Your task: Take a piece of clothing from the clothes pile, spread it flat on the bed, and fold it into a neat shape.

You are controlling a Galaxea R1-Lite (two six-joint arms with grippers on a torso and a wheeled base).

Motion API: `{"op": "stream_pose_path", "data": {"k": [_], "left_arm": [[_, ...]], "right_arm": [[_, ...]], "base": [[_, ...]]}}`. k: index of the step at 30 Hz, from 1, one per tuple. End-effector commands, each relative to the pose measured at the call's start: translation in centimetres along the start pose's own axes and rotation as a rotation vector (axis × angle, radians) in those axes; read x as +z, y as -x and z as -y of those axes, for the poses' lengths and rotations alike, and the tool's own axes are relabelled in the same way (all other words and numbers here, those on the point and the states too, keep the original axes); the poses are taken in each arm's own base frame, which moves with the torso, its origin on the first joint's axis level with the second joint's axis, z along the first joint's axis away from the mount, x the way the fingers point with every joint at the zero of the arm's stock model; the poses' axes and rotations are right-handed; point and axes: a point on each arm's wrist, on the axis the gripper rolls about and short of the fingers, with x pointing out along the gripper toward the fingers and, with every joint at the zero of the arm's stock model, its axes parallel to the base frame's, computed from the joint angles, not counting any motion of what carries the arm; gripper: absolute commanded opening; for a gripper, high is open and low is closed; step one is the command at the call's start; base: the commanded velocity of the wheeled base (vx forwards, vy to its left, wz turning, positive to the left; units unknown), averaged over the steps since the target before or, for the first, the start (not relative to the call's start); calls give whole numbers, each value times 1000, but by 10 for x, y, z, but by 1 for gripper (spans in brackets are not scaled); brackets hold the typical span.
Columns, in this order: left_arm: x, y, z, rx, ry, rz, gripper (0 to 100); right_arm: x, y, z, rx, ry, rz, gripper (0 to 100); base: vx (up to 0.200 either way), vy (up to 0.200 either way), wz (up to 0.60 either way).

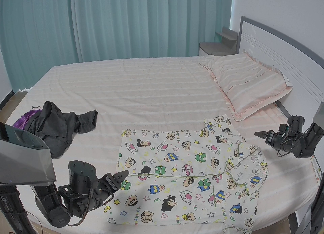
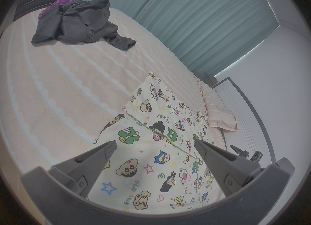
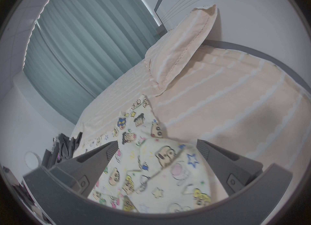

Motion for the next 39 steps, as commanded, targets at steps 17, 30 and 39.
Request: {"op": "stream_pose_path", "data": {"k": [17,30,39], "left_arm": [[-2,-2,-3,18,-2,-7,100],[-2,-1,-4,19,-1,-8,100],[-3,0,-5,22,0,-10,100]], "right_arm": [[-20,-96,-44,42,-2,4,100],[-19,-138,-40,40,8,20,100],[-14,-166,-49,23,24,50,100]], "base": [[35,0,0],[0,0,0],[0,0,0]]}}
